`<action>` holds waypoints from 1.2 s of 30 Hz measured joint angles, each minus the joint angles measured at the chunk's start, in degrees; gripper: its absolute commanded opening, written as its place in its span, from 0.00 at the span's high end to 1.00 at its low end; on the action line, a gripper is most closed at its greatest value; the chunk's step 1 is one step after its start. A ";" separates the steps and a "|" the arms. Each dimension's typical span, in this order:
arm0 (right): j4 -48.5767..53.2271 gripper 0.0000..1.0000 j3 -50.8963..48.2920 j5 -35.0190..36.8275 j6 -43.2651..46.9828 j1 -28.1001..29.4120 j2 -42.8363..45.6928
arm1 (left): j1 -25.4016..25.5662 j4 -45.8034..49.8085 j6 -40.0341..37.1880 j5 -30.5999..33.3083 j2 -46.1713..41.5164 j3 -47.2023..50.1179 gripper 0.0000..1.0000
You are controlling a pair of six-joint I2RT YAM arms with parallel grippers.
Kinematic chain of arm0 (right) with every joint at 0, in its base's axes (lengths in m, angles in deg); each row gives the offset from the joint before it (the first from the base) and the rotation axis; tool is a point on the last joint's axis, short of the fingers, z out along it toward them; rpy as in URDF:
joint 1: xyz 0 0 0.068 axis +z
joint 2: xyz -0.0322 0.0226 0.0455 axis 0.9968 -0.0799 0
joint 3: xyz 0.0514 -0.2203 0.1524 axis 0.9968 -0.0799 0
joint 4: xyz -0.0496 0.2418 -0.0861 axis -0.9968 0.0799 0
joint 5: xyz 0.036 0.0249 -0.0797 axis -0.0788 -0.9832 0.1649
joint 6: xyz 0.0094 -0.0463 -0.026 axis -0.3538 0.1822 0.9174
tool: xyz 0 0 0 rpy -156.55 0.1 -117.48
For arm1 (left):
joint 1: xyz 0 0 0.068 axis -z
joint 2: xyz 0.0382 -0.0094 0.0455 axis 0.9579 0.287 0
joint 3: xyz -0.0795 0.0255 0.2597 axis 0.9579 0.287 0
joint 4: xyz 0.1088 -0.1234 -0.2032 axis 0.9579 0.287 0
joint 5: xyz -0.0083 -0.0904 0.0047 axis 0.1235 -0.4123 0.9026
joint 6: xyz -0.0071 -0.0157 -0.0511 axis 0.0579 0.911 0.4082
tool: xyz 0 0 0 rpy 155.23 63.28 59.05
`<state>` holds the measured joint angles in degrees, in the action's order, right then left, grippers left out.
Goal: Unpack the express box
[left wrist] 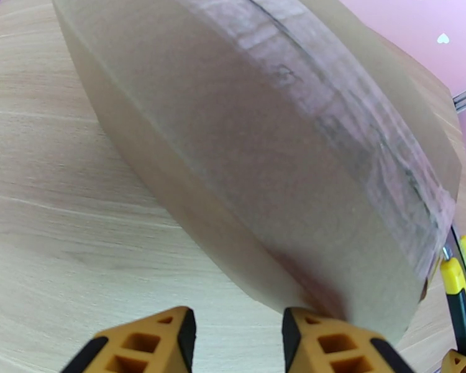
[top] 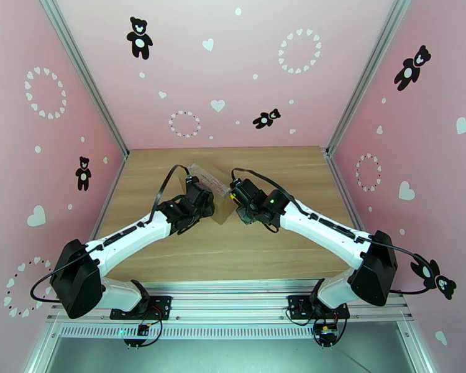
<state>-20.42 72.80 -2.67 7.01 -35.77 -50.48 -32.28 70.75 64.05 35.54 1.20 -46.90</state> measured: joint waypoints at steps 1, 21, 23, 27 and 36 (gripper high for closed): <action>0.02 1.00 0.00 0.15 0.13 0.07 0.00 | 0.02 0.15 0.00 0.13 0.00 -0.09 0.55; 0.57 1.00 0.00 4.15 0.37 2.10 -0.76 | 0.04 0.76 -0.02 0.55 0.00 -0.37 0.55; 0.57 1.00 0.00 4.22 0.37 2.10 -0.76 | 0.04 0.79 -0.02 0.57 -0.02 -0.39 0.55; 0.57 1.00 0.02 4.42 0.37 2.14 -0.76 | 0.04 0.76 -0.02 0.61 -0.02 -0.57 0.55; 0.35 1.00 0.00 3.89 0.35 2.14 -0.76 | 0.04 0.85 -0.24 1.20 -0.04 -0.66 0.55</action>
<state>-20.07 72.80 1.22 7.36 -33.63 -51.25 -32.24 71.60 63.81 36.74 1.16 -47.56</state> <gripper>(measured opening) 0.374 0.451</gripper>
